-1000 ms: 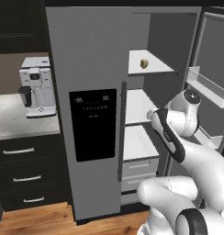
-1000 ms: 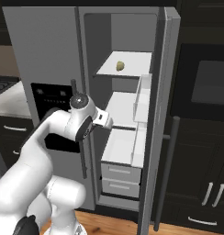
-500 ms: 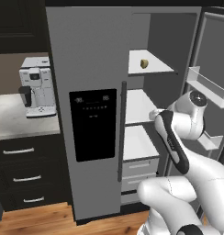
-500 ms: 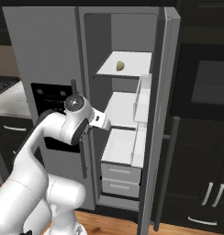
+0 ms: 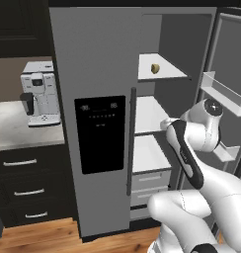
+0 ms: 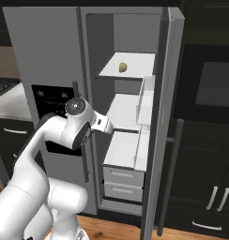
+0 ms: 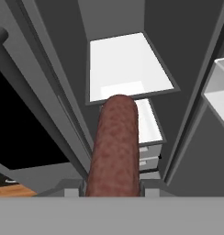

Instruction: Retrieve the sausage and cheese from the fridge and place them on the cutting board on the counter.

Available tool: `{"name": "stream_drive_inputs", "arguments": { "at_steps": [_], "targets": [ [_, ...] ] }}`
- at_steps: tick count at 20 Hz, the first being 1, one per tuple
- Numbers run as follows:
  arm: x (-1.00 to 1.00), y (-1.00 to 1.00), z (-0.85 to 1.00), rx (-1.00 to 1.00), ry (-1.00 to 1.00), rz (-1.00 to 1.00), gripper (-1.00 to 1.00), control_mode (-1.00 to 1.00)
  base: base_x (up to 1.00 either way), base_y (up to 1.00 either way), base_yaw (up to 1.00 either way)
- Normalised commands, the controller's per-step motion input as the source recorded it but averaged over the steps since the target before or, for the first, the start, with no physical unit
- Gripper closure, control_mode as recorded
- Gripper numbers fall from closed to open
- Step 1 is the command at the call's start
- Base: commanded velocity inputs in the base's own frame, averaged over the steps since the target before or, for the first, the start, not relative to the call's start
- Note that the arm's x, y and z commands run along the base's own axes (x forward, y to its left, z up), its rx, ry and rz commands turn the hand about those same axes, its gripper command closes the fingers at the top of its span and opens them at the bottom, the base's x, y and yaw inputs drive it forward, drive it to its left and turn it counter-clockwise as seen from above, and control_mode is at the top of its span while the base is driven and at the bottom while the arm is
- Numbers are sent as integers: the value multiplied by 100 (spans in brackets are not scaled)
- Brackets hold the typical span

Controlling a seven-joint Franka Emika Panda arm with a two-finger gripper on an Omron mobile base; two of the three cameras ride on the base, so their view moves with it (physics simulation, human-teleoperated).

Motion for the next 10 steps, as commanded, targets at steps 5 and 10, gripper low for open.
{"name": "stream_drive_inputs", "arguments": {
  "at_steps": [5,10],
  "targets": [
    [0,0,0,0,0,0,100,-100,0,0,0],
    [0,0,0,0,0,0,100,-100,0,0,0]
  ]
}}
